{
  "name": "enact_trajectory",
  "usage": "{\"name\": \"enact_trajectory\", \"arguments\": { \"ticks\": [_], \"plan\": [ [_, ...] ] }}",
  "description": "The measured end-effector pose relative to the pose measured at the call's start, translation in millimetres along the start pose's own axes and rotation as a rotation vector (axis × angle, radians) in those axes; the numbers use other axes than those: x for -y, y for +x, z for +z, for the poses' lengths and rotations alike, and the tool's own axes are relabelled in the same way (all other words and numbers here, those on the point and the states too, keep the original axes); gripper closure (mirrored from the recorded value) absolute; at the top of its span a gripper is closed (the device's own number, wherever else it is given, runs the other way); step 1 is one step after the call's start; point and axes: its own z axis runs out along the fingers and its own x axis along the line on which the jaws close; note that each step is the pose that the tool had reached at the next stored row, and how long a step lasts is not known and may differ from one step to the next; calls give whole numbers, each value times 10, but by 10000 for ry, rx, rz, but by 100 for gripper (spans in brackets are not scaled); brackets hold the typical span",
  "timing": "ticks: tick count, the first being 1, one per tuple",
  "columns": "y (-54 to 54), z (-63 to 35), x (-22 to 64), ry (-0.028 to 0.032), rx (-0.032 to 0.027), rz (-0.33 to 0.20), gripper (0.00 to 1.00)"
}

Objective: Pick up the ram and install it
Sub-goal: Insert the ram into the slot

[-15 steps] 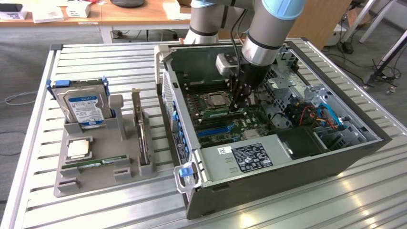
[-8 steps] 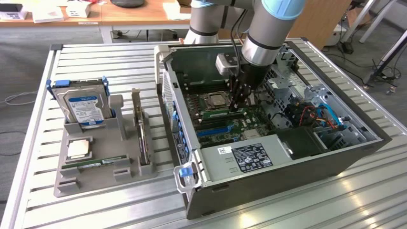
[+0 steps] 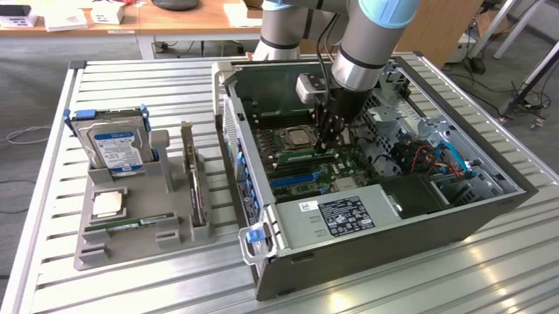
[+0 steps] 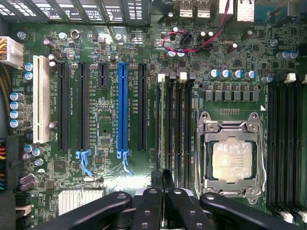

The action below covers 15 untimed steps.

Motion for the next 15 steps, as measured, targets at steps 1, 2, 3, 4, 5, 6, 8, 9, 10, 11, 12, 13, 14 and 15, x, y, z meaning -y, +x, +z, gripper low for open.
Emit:
{"name": "enact_trajectory", "arguments": {
  "ticks": [1,2,3,4,5,6,8,9,10,11,12,13,14,15],
  "plan": [
    [0,0,0,0,-1,-5,88],
    [0,0,0,-1,-1,-14,88],
    [0,0,0,-1,-2,-24,88],
    [0,1,0,-1,-2,-32,88],
    [0,2,0,-1,-2,-38,88],
    [0,2,0,-2,-2,-44,88],
    [0,3,0,-2,-4,-58,88],
    [0,3,0,-3,-6,-65,88],
    [0,5,0,-3,-7,-74,88],
    [-1,7,0,-2,-4,-76,88],
    [-1,10,0,-2,-4,-78,88],
    [0,15,0,-3,-7,-79,88],
    [0,16,0,-4,-8,-80,88],
    [0,19,1,-3,-8,-81,88]
  ]
}}
